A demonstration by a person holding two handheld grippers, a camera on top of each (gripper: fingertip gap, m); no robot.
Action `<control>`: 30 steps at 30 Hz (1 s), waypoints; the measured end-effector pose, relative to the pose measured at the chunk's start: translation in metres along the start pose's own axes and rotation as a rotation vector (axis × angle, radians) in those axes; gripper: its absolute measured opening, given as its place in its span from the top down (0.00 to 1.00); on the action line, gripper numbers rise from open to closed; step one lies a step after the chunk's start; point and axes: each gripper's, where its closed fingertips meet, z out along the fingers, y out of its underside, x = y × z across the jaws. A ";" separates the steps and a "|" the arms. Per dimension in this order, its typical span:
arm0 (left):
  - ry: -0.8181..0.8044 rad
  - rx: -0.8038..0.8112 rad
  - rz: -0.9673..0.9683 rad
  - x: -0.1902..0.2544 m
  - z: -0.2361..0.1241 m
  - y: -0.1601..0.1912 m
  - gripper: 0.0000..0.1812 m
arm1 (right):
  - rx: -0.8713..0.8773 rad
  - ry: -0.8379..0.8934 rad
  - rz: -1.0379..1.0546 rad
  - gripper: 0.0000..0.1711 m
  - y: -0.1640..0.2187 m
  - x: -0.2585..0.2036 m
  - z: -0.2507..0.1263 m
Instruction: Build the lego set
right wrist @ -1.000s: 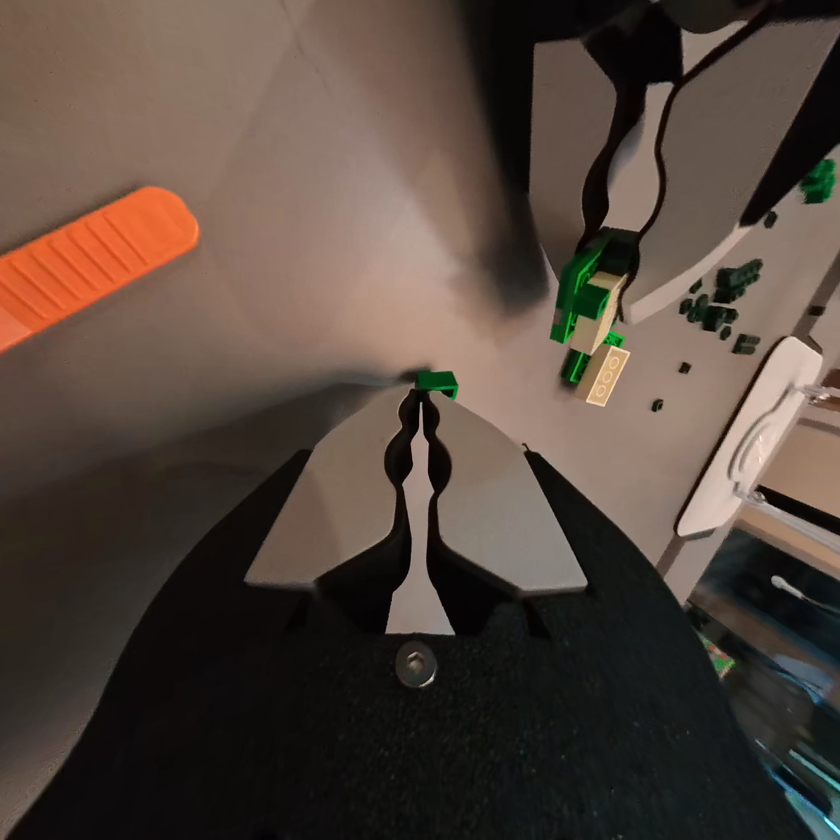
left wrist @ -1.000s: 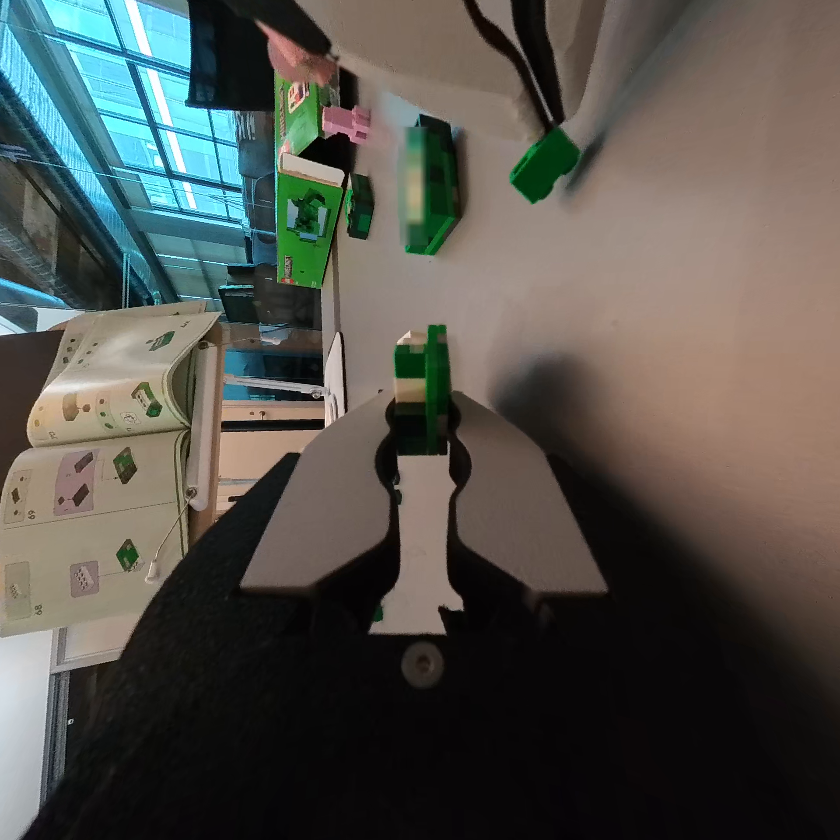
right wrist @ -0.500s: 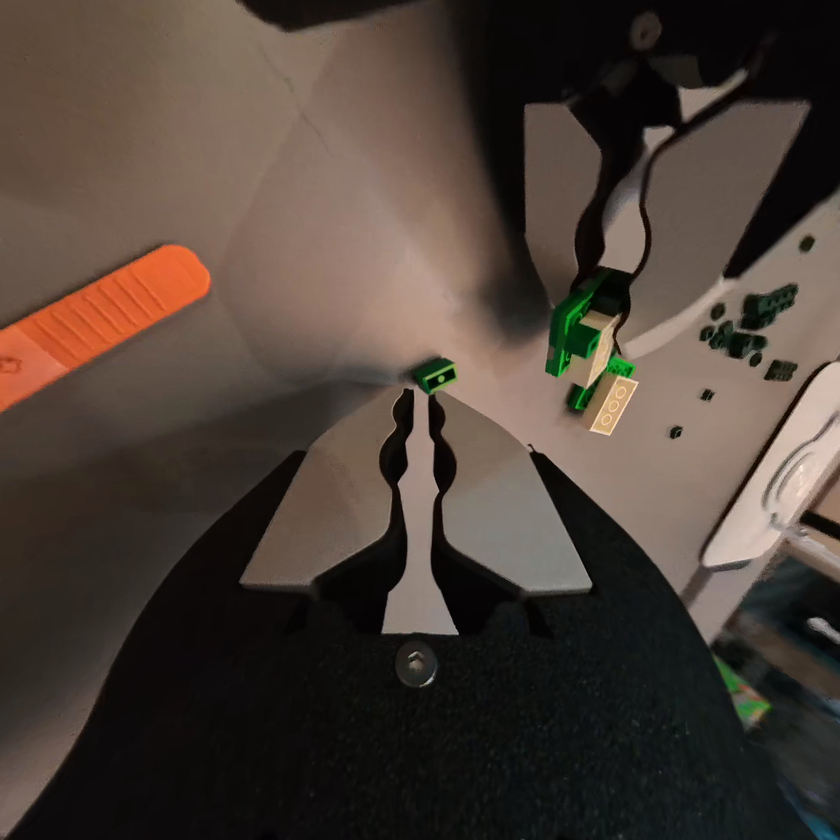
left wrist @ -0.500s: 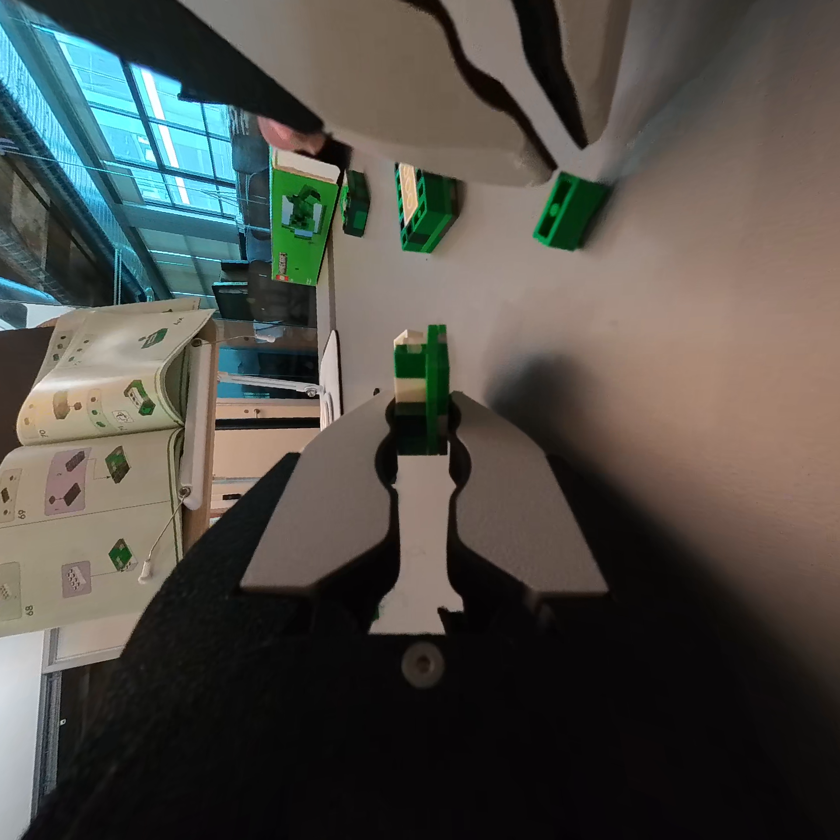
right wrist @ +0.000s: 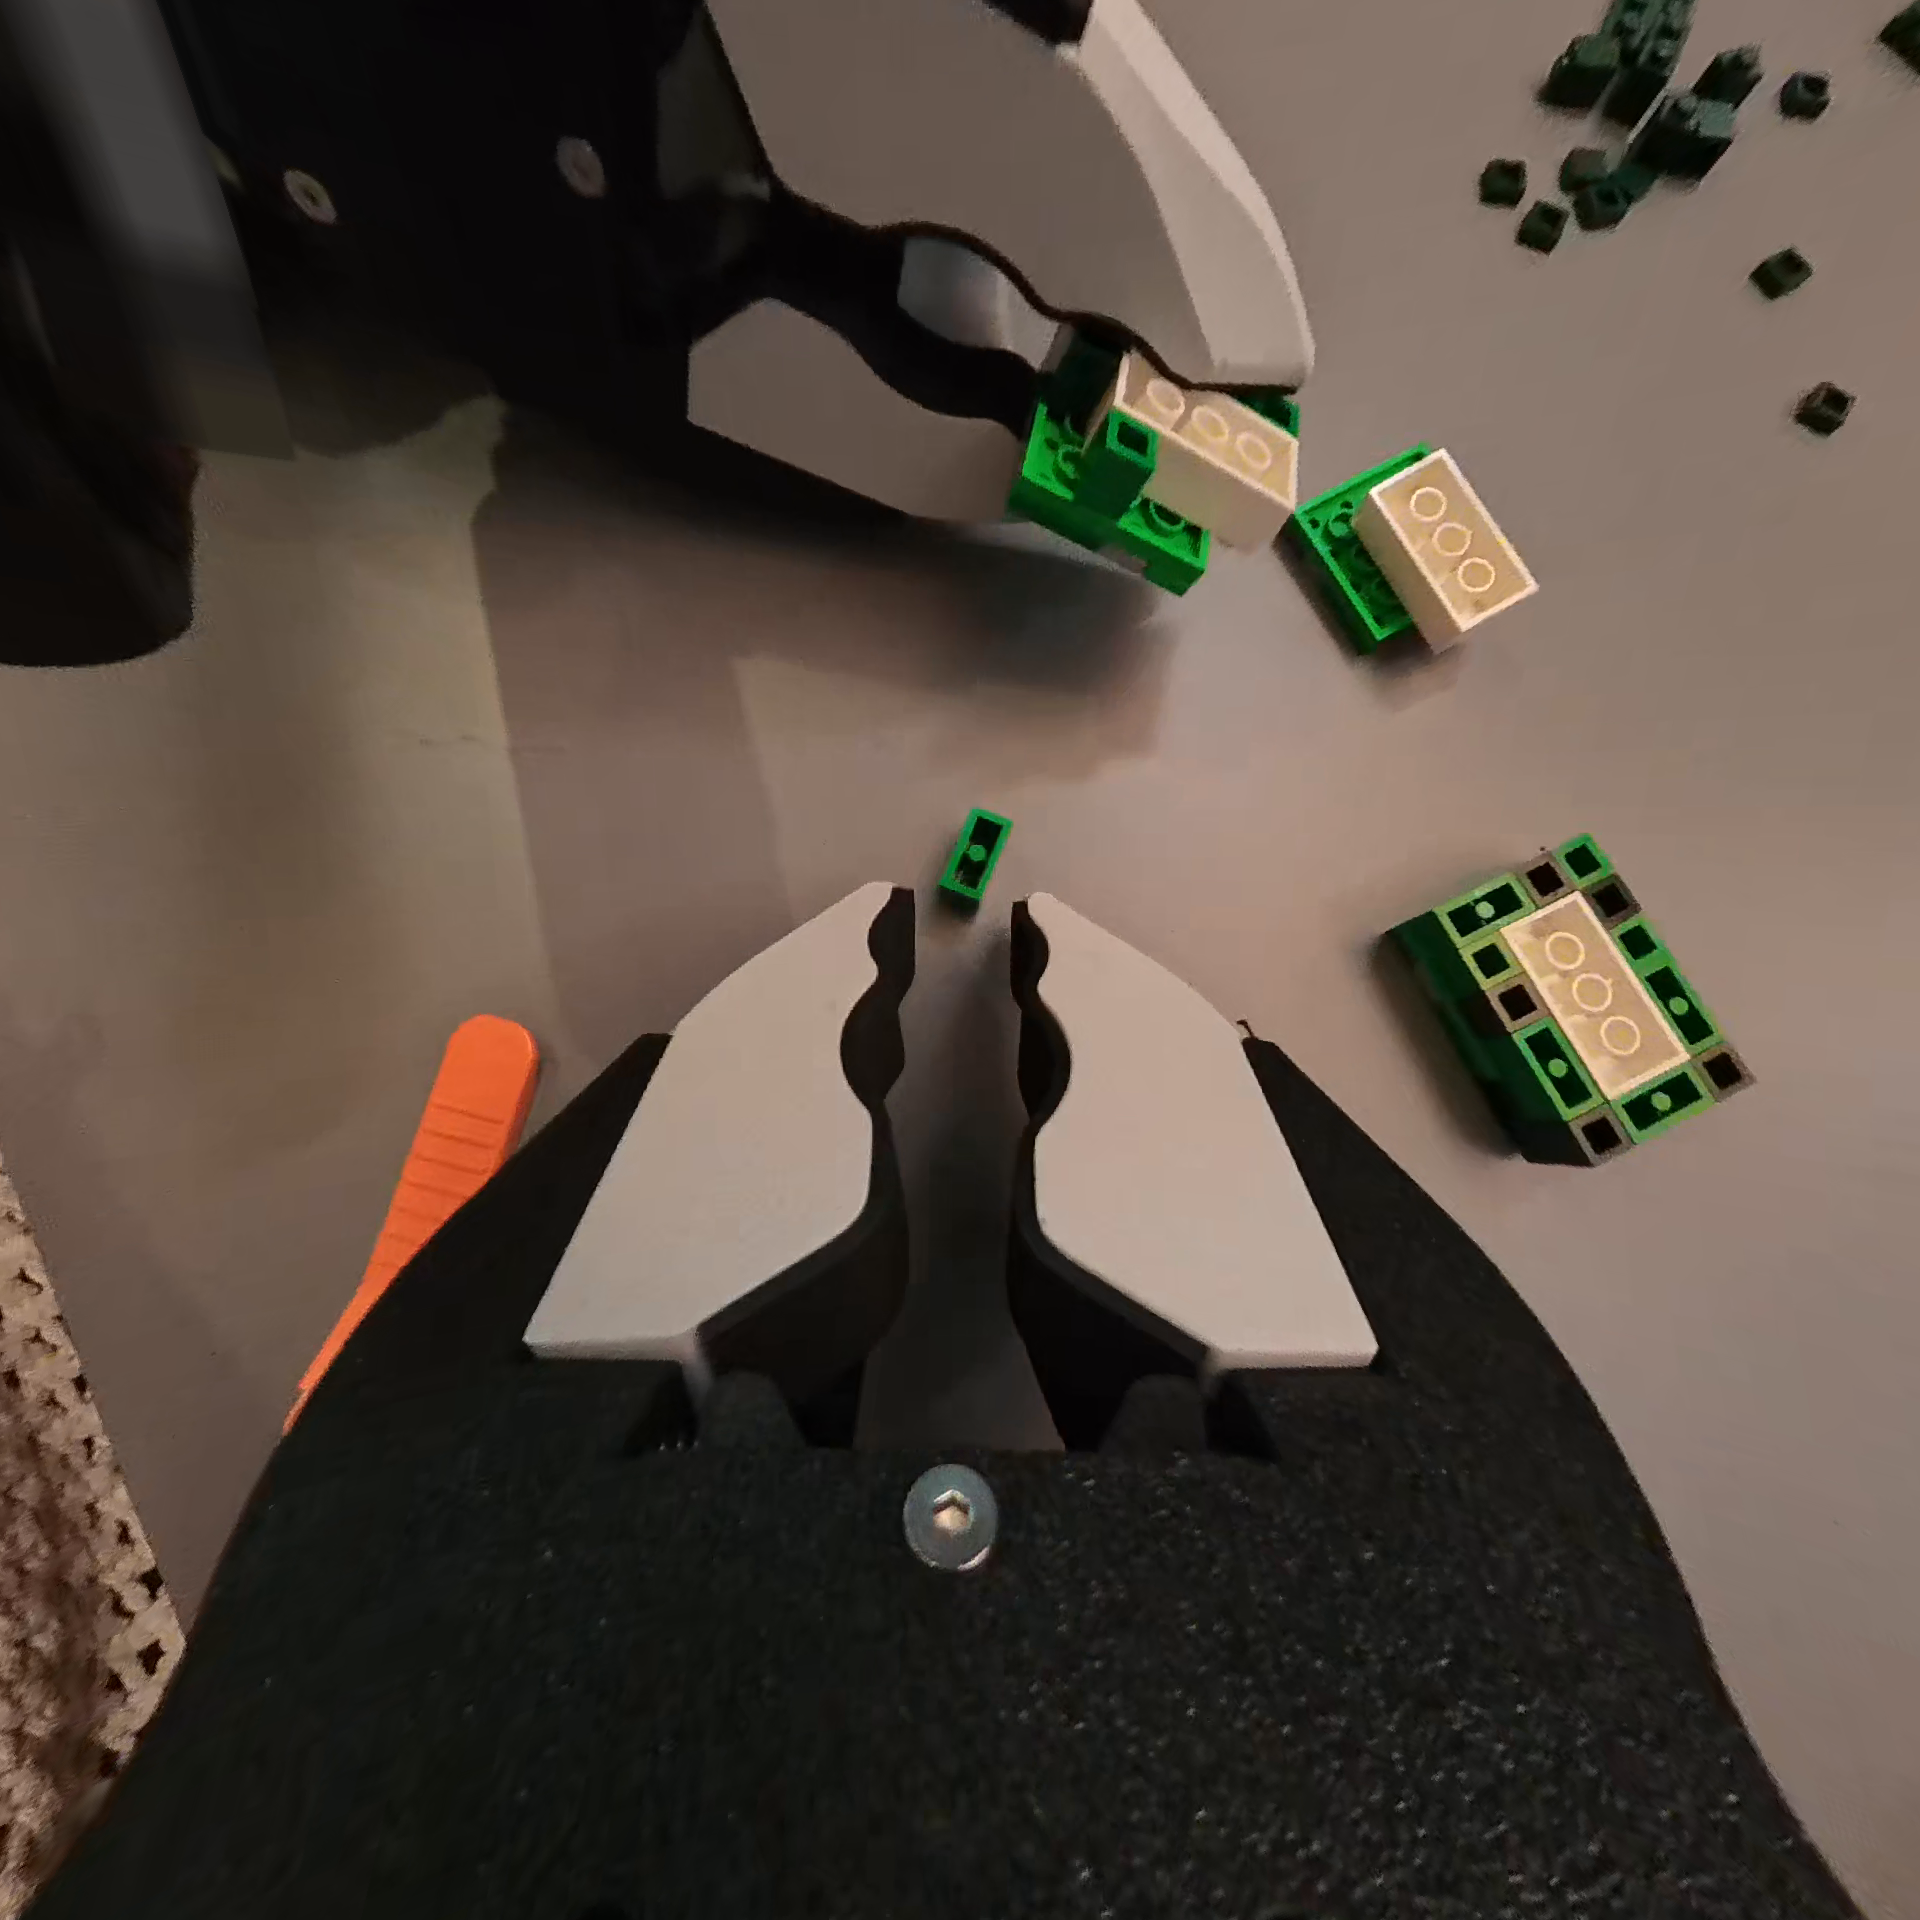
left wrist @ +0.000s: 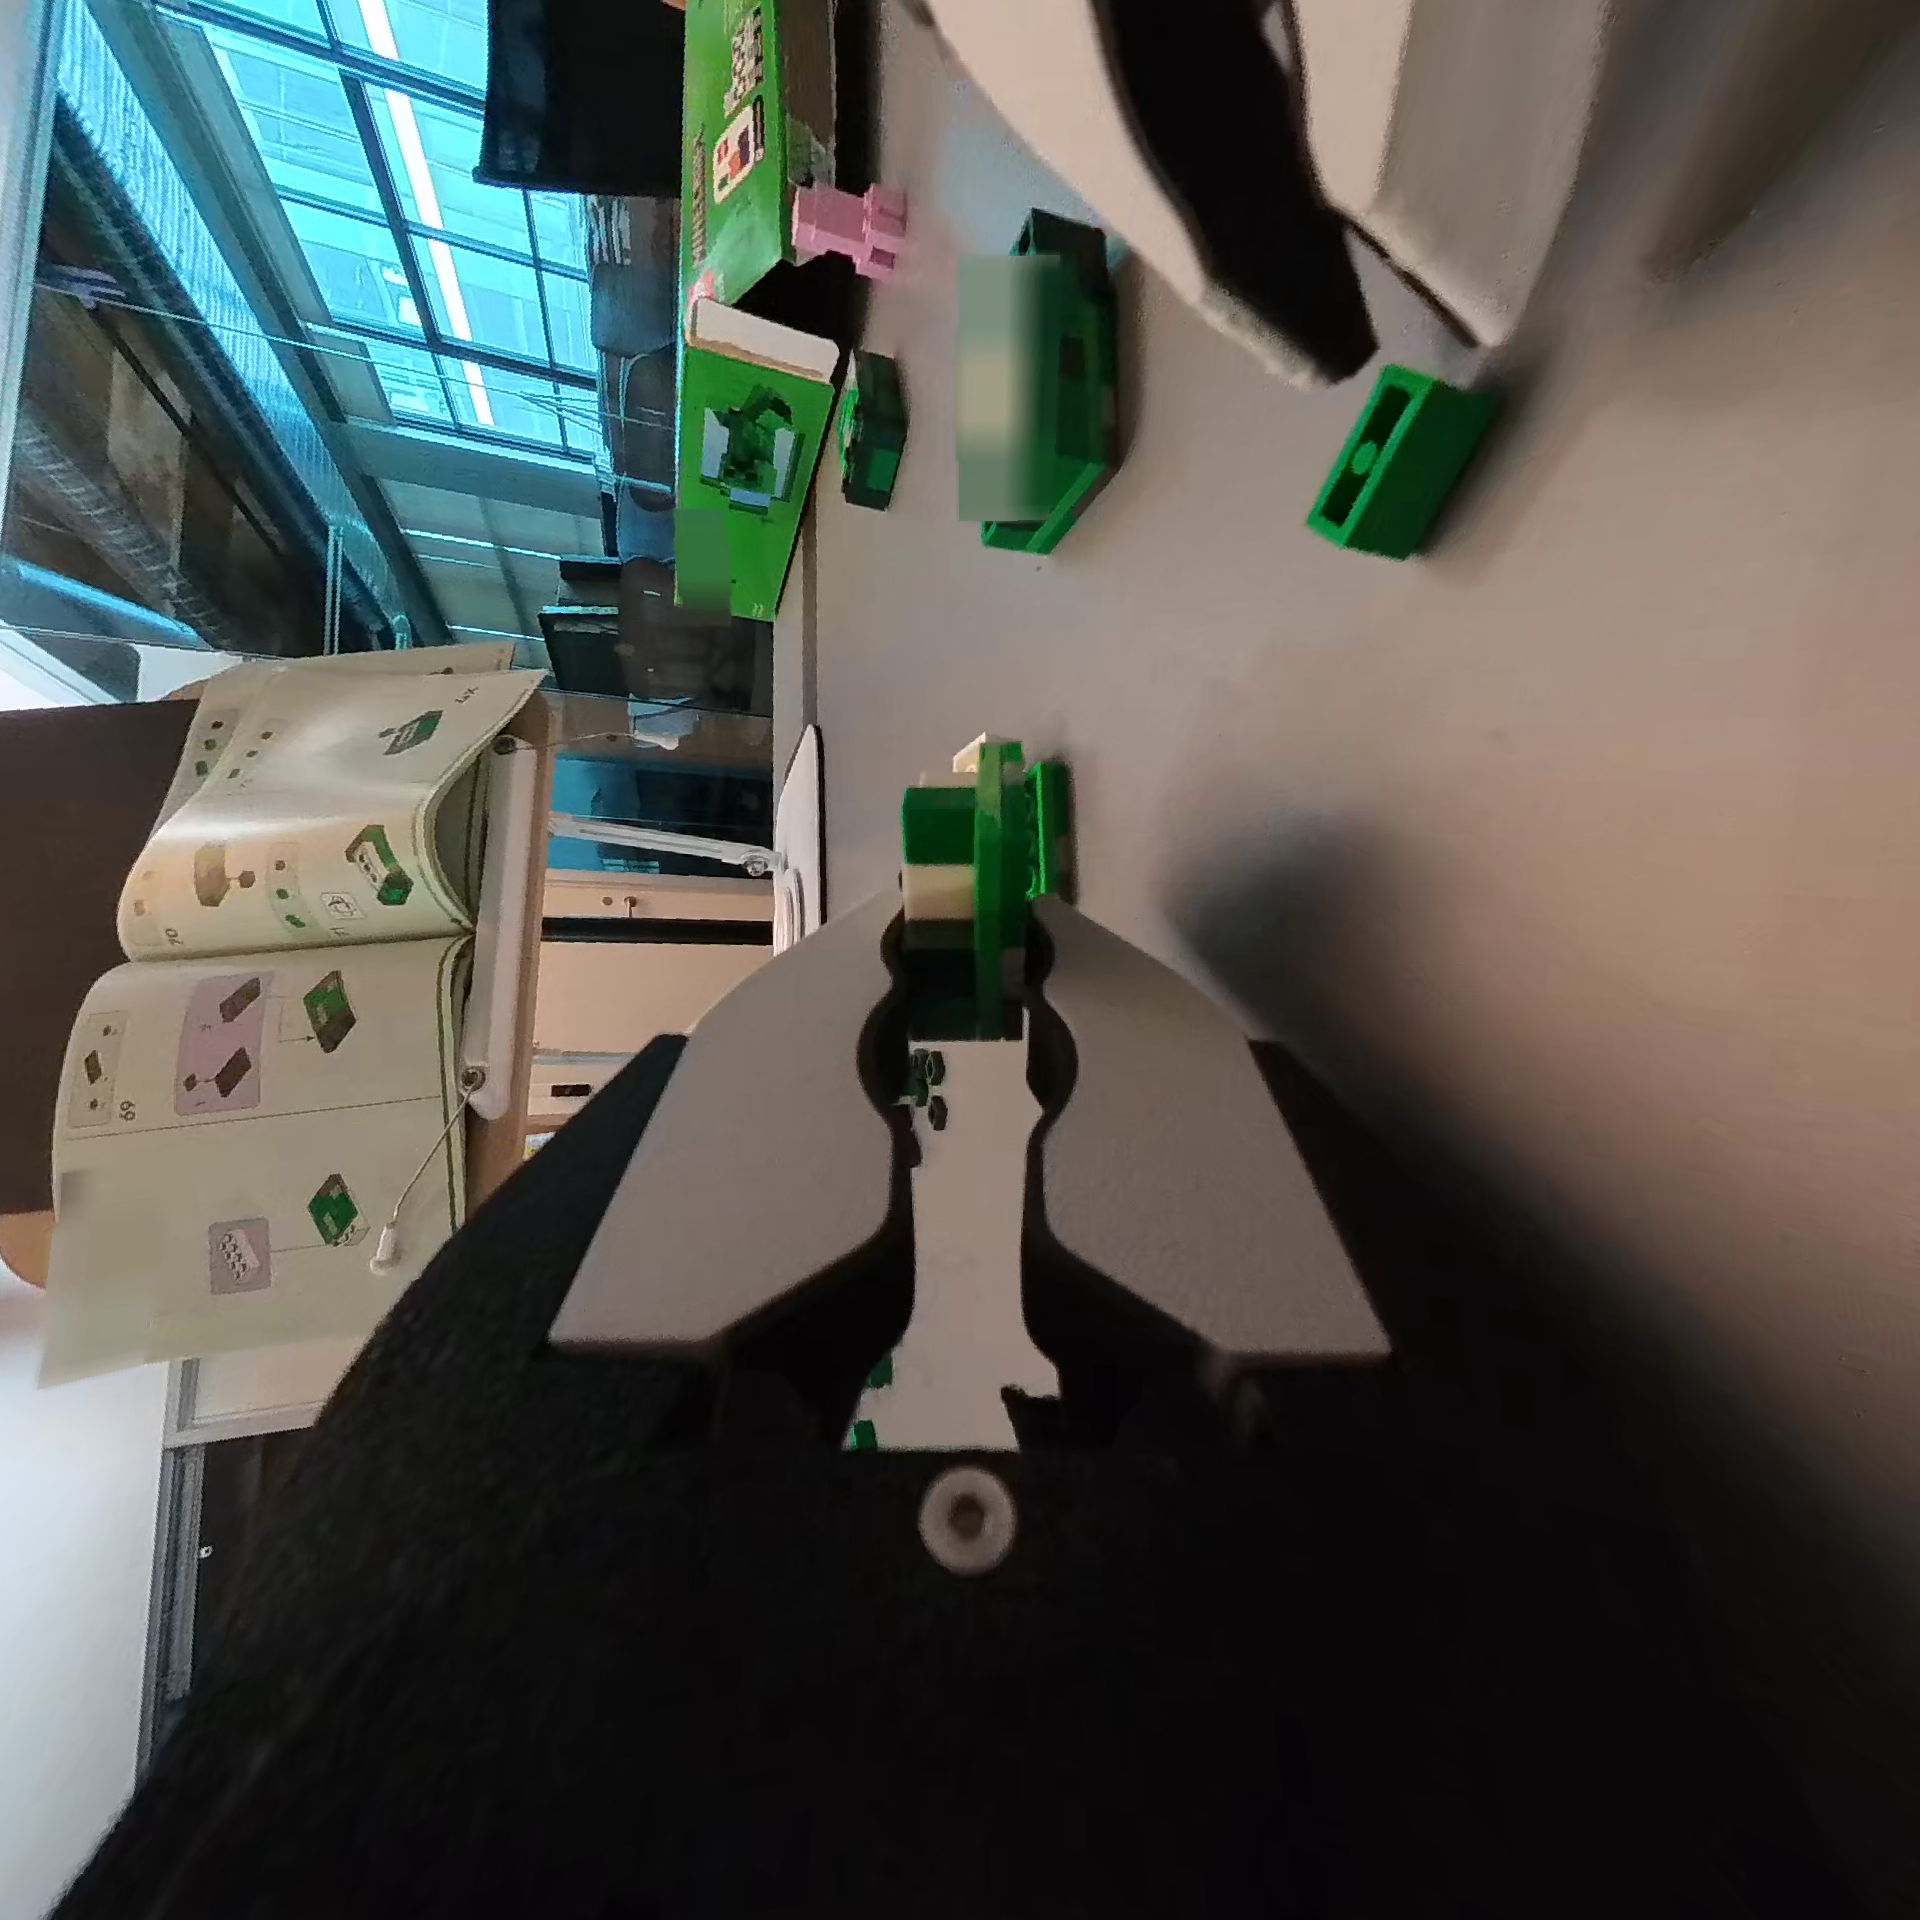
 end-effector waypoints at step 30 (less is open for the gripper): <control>0.036 -0.011 0.049 0.007 0.003 -0.007 0.90 | -0.034 0.019 0.079 0.96 -0.057 0.012 0.002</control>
